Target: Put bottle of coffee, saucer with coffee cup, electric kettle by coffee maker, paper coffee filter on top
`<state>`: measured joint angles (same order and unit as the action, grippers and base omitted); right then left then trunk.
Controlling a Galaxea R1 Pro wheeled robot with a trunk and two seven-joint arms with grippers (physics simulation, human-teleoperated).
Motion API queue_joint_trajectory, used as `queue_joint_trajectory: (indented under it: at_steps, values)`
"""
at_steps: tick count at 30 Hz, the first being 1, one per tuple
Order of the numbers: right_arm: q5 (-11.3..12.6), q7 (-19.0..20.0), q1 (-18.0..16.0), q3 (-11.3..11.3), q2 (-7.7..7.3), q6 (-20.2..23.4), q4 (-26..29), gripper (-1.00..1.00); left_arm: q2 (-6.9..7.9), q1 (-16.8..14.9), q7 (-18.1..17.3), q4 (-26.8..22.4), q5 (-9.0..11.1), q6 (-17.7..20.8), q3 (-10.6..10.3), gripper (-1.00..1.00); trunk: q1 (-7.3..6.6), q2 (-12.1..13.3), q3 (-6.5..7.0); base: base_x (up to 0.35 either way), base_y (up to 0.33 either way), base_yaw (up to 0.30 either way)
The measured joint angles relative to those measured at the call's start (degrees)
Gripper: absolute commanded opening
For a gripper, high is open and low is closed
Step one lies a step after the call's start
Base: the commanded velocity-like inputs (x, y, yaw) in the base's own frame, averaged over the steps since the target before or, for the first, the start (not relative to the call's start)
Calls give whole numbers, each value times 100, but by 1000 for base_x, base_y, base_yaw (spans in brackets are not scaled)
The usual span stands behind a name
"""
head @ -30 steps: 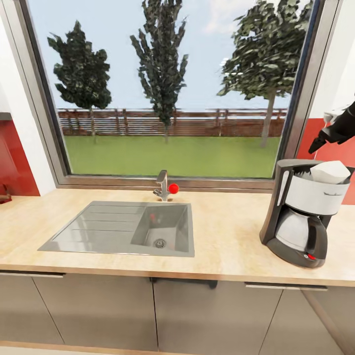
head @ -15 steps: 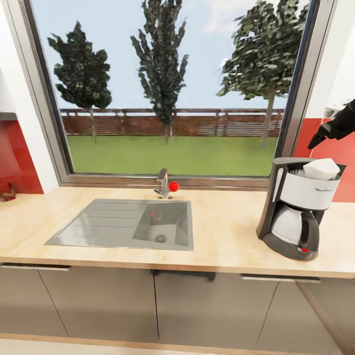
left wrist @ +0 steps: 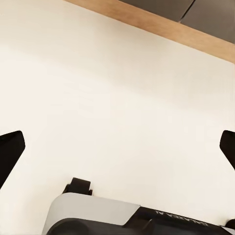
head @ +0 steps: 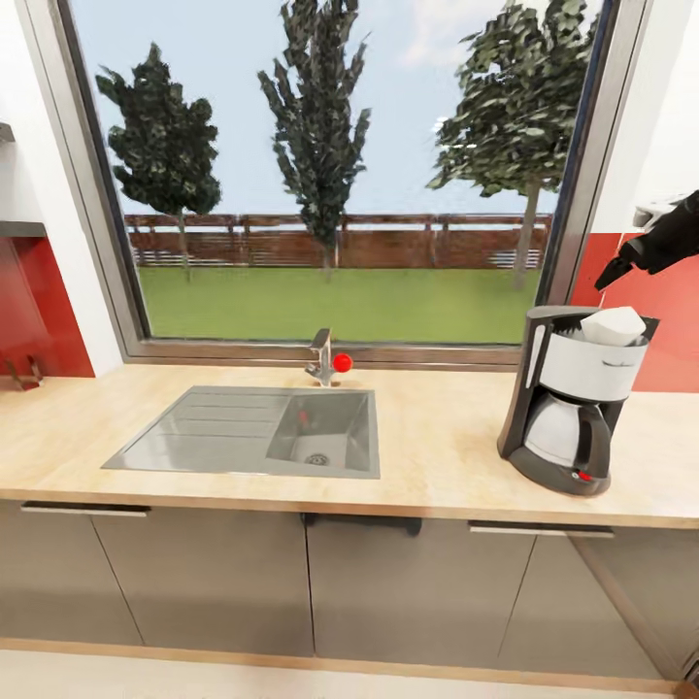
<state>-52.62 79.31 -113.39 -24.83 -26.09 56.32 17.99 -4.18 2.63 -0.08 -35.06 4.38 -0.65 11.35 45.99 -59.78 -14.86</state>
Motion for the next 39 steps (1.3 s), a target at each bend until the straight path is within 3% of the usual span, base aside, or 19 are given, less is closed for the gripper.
queue_joint_trajectory:
  at_steps: [2, 3, 4, 11, 12, 14, 15, 16, 17, 26, 27, 31, 34, 35, 36, 39]
  values:
    - [276, -2, -1, 141, 0, 0, -2, 100, 0, 0, 1, 0, 0, 0, -1, 100, 0, 0, 0, -17, 0, 0]
    - [585, -4, -3, 261, 0, 1, -4, 100, 0, 0, 1, -1, 0, 0, 0, 100, 0, 0, 0, -11, 0, 0]
    - [749, -4, -1, 306, 1, 1, -5, 100, 0, 0, 0, -1, 0, 0, 0, 100, 0, 0, 0, -9, 0, 0]
    - [1891, -8, 6, 442, 30, -1, -39, 100, 0, 0, 0, -2, 0, 0, 0, 100, 0, 0, 0, -4, 0, 0]
    - [2521, -13, 132, 460, 84, -3, -74, 100, 0, -1, 0, -2, 0, 0, 0, 100, 0, 1, -1, 0, 0, 0]
    - [2852, -17, 245, 464, 164, -7, -77, 100, 0, 0, 0, -2, 0, 0, 0, 100, 0, 1, 0, 0, 0, 0]
    - [3449, -123, 500, 466, 482, -14, -58, 100, 0, 0, 0, -5, 0, 0, 0, 100, 0, 1, -2, 0, 0, 0]
    - [3647, -251, 618, 483, 838, -5, -20, 100, 0, -1, 0, -6, -1, 0, 0, 100, 0, 2, -1, 0, 0, 0]
    - [3710, -328, 665, 481, 877, -10, 16, 100, 0, 0, 0, -7, 0, 0, 0, 100, 0, 0, 0, 0, 0, 0]
    - [4267, -1117, 1162, 509, 1737, 17, 690, 100, 0, -1, 0, -15, 6, 0, 0, 100, 0, 1, 0, 0, 0, 0]
    - [4386, -1333, 1327, 516, 1895, 31, 960, 100, 0, -1, 0, -16, 6, 0, 0, 100, 0, 1, 0, 0, 0, 0]
    - [4581, -1817, 1793, 524, 2201, 40, 1743, 100, 0, 0, 0, -21, 13, 0, -2, 100, 0, 1, 0, 0, 0, 0]
    - [4707, -2189, 2207, 537, 2374, 46, 2370, 100, 0, 0, 0, -24, 18, 0, -2, 100, 0, 1, 0, 0, 0, 0]
    - [4797, -2411, 2490, 564, 2465, 49, 2738, 100, 0, -1, 0, -26, 20, 0, -2, 100, 0, 1, -1, 0, 0, 0]
    - [4790, -2419, 2502, 565, 2469, 43, 2750, 100, 0, 0, 0, -26, 21, 0, -2, 100, 0, 0, 0, 0, 0, 0]
    - [4973, -2788, 3108, 741, 2597, 33, 3398, 100, 0, 0, 0, -28, 23, 0, -5, 100, 0, 1, -1, 0, 0, 0]
